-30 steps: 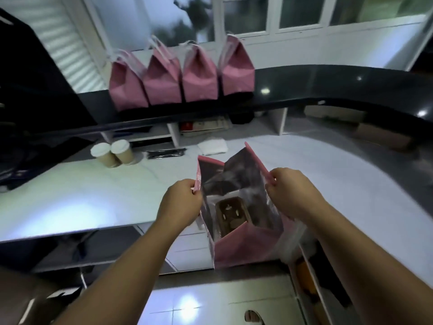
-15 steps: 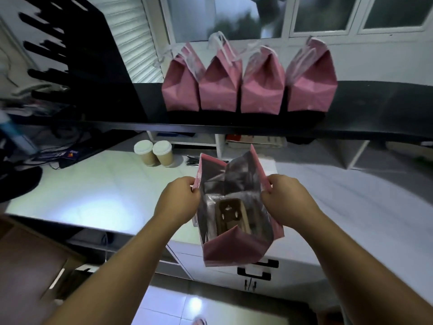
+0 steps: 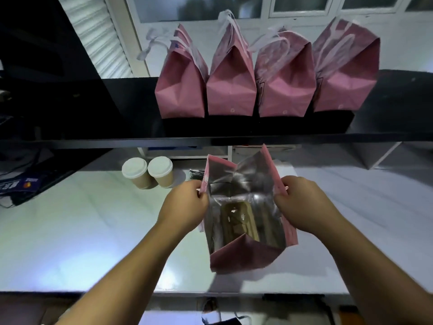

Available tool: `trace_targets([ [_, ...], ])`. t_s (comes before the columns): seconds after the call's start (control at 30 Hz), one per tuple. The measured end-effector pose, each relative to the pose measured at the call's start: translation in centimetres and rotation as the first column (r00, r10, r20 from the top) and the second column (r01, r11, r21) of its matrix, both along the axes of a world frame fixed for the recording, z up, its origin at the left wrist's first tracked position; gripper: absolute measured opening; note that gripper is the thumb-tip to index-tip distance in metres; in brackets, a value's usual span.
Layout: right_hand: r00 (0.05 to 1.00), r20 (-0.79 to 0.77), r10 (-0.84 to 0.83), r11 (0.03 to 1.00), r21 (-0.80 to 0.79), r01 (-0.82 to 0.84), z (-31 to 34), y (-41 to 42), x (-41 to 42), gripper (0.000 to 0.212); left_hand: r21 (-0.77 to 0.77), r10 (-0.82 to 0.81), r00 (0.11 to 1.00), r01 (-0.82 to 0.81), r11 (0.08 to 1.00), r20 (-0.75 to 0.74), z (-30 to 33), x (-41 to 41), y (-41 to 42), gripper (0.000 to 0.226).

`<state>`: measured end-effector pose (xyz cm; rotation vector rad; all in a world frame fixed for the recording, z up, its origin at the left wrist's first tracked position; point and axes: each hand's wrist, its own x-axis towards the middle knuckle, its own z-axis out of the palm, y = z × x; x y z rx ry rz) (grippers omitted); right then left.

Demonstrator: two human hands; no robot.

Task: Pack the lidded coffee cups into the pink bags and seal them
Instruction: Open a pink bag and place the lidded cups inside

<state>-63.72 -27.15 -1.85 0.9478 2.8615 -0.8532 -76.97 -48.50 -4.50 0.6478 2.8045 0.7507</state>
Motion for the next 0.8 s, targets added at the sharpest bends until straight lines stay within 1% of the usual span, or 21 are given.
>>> trace_targets([
  [0.23, 0.999, 0.013, -0.052, 0.998, -0.036, 0.052, -0.8, -1.2, -3.0, 0.015, -0.015, -0.075, 0.997, 0.075, 0.997, 0.022, -1.3, -4.0, -0.7, 0.023],
  [0.37, 0.999, 0.031, -0.022, 0.999, -0.046, 0.024, -1.2, -1.4, -3.7, 0.012, -0.017, -0.072, 0.997, 0.073, 0.997, 0.032, -2.4, -4.8, -0.7, 0.024],
  [0.5, 1.000, 0.025, 0.008, 0.998, -0.067, -0.006, -1.6, -1.0, -3.7, 0.008, 0.011, -0.079, 0.996, 0.078, 0.997, 0.049, -2.8, -5.2, -0.7, 0.018],
  [0.57, 1.000, 0.021, 0.018, 0.996, -0.089, -0.016, -1.6, -1.0, -3.8, 0.010, 0.061, -0.068, 0.995, 0.064, 0.996, 0.068, -2.6, -5.6, -1.1, 0.021],
  [0.67, 1.000, 0.020, 0.019, 0.989, -0.146, -0.016, -1.5, -0.9, -3.8, 0.014, 0.130, -0.018, 0.995, 0.005, 0.992, 0.099, -2.5, -7.2, -1.8, 0.034],
  [0.73, 0.999, 0.029, 0.014, 0.983, -0.183, -0.008, -1.4, -1.0, -3.7, 0.013, 0.108, 0.016, 0.995, -0.027, 0.994, 0.097, -3.1, -9.0, -2.4, 0.032],
  [0.8, 1.000, 0.027, 0.006, 0.974, -0.227, 0.000, -1.4, -1.0, -3.6, 0.012, 0.037, 0.049, 0.997, -0.051, 0.998, 0.065, -4.4, -11.3, -3.1, 0.021],
])
